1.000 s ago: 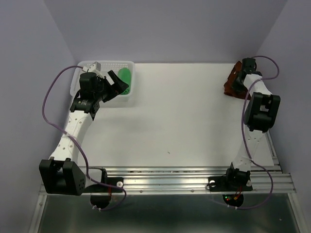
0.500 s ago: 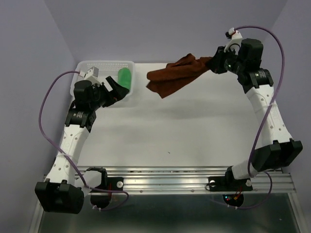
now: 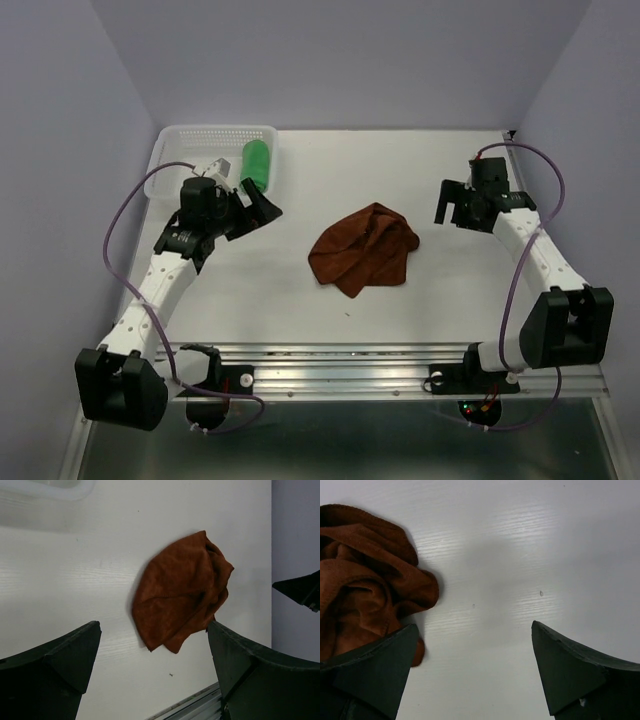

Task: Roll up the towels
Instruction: Move the towel to the center of the board, then flatten the towel

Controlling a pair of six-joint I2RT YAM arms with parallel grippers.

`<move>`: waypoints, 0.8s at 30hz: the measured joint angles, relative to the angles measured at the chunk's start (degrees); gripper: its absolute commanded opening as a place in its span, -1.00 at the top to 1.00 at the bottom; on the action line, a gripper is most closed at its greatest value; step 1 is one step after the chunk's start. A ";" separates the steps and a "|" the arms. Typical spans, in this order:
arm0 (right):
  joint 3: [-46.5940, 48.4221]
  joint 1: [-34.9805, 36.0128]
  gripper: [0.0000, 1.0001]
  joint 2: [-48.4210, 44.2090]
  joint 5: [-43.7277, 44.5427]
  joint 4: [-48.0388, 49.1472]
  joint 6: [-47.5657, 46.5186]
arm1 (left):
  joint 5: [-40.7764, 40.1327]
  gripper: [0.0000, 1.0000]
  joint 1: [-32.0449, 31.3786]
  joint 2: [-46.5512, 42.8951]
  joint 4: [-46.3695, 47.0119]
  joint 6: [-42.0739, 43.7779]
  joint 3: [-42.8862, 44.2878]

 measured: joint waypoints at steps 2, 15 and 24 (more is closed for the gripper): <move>-0.13 0.00 -1.00 -1.70 0.48 -0.11 0.20 | -0.81 -0.98 -2.29 1.60 0.13 -0.15 -0.04; -9.77 4.39 -1.00 -9.81 -14.34 4.52 2.89 | -6.10 -0.96 -23.74 16.72 1.57 -2.14 -0.87; -20.46 8.52 -1.00 -9.77 -18.27 7.56 8.26 | -7.15 -0.77 -31.10 23.34 4.26 -4.83 -4.79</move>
